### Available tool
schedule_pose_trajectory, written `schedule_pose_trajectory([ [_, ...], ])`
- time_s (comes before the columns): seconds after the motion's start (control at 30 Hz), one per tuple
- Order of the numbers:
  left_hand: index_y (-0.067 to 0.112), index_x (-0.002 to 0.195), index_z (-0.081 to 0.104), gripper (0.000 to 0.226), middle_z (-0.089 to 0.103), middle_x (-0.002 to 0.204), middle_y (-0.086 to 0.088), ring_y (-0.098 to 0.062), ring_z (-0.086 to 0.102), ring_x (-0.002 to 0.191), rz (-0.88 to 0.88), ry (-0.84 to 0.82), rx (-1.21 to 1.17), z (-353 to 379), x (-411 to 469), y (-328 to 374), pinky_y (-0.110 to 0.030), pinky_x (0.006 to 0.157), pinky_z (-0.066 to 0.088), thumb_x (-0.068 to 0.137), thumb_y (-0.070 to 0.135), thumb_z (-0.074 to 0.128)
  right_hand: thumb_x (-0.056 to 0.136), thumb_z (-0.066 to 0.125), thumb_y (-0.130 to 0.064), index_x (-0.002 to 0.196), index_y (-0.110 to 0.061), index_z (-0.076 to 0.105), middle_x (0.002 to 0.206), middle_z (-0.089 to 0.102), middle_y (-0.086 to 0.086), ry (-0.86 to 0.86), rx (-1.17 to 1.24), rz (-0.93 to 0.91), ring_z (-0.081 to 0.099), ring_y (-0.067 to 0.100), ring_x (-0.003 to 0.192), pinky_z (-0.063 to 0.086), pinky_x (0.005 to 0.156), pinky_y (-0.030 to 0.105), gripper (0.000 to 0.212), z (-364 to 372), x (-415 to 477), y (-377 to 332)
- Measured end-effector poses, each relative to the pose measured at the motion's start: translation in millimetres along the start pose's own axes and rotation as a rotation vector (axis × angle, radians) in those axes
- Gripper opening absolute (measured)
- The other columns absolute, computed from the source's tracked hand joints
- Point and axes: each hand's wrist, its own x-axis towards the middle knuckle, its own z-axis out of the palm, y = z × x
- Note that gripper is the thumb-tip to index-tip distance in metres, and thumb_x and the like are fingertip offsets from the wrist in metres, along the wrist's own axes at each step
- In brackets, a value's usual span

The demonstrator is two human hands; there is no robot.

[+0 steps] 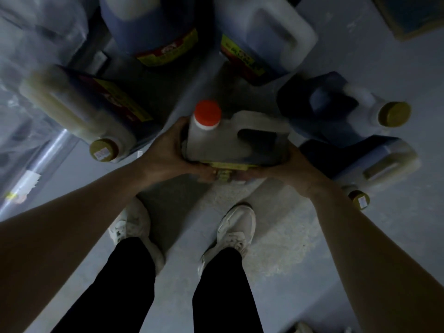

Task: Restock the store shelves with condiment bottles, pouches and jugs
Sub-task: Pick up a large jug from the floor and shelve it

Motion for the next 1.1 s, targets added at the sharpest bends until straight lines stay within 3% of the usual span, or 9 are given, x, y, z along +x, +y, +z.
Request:
schedule_pose_trajectory([
  [0.07,0.03,0.138,0.038,0.101,0.055,0.134,0.013,0.001,0.056,0.121,-0.099,-0.033,-0.065,1.6,-14.2,5.6,-0.023,0.097,0.051,0.053,0.048,0.089,0.048,0.096,-0.032,0.14,-0.023,0.054,0.127,0.069,-0.007,0.007,0.114,0.086,0.063,0.011,0.12,0.054,0.094,0.027,0.101,3.5,-6.5,7.9],
  [0.2,0.045,0.11,0.051,0.059,0.064,0.109,0.021,0.002,0.065,0.094,-0.323,0.045,-0.264,15.9,-44.3,21.5,-0.013,0.069,0.053,0.056,0.053,0.074,0.071,0.089,-0.026,0.129,-0.019,0.064,0.12,0.073,0.002,-0.024,0.453,0.201,0.069,0.02,0.112,0.058,0.078,0.024,0.063,37.9,-37.2,23.9],
  [0.33,0.04,0.106,0.059,0.039,0.076,0.095,0.012,-0.006,0.073,0.085,-0.407,0.134,-0.405,25.5,-73.3,37.7,-0.019,0.065,0.057,0.069,0.048,0.07,0.066,0.088,-0.042,0.131,-0.021,0.062,0.122,0.073,0.004,0.083,0.587,0.267,0.07,0.022,0.112,0.058,0.083,0.033,0.073,68.0,-68.9,16.0],
  [0.47,0.028,0.118,0.061,0.044,0.077,0.1,0.003,-0.014,0.074,0.087,-0.416,0.13,-0.472,23.5,-99.7,72.4,-0.022,0.065,0.058,0.076,0.042,0.068,0.07,0.085,-0.042,0.127,-0.02,0.063,0.119,0.074,0.006,0.114,0.622,0.228,0.071,0.023,0.109,0.06,0.08,0.03,0.065,74.0,-104.5,-14.9],
  [0.63,0.025,0.133,0.056,0.067,0.073,0.114,-0.005,-0.025,0.07,0.104,-0.39,0.123,-0.464,8.7,-125.5,134.3,-0.042,0.092,0.055,0.071,0.048,0.069,0.075,0.078,-0.041,0.128,-0.02,0.063,0.119,0.074,0.005,0.191,0.593,0.134,0.071,0.025,0.109,0.06,0.083,0.033,0.06,77.0,-149.9,-70.1],
  [0.77,0.019,0.133,0.057,0.07,0.071,0.119,-0.009,-0.027,0.069,0.107,-0.344,0.136,-0.455,-2.9,-155.4,190.3,-0.041,0.094,0.053,0.071,0.047,0.069,0.075,0.077,-0.043,0.127,-0.019,0.064,0.115,0.075,0.004,0.233,0.555,0.049,0.073,0.023,0.104,0.06,0.086,0.037,0.058,81.4,-193.6,-128.3],
  [0.87,0.02,0.135,0.055,0.069,0.07,0.121,-0.006,-0.025,0.067,0.11,-0.287,0.147,-0.421,-9.9,-187.1,236.3,-0.039,0.097,0.052,0.073,0.048,0.066,0.076,0.076,-0.041,0.119,-0.024,0.065,0.108,0.077,0.001,0.262,0.55,0.003,0.075,0.021,0.097,0.062,0.077,0.033,0.048,86.3,-235.2,-171.0],
  [1.0,0.018,0.138,0.052,0.072,0.076,0.101,0.003,-0.014,0.073,0.089,-0.219,0.153,-0.414,-19.1,-238.8,293.9,-0.025,0.071,0.058,0.074,0.049,0.064,0.073,0.078,-0.047,0.115,-0.03,0.064,0.106,0.078,-0.004,0.275,0.514,-0.058,0.075,0.018,0.095,0.061,0.071,0.027,0.047,98.7,-298.6,-219.7],
  [1.1,0.022,0.136,0.051,0.068,0.077,0.099,0.005,-0.012,0.074,0.088,-0.144,0.159,-0.4,-28.7,-280.2,335.9,-0.02,0.067,0.056,0.076,0.05,0.063,0.071,0.076,-0.054,0.112,-0.033,0.064,0.104,0.078,-0.009,0.291,0.446,-0.108,0.075,0.015,0.093,0.061,0.071,0.027,0.047,108.4,-345.8,-255.2],
])
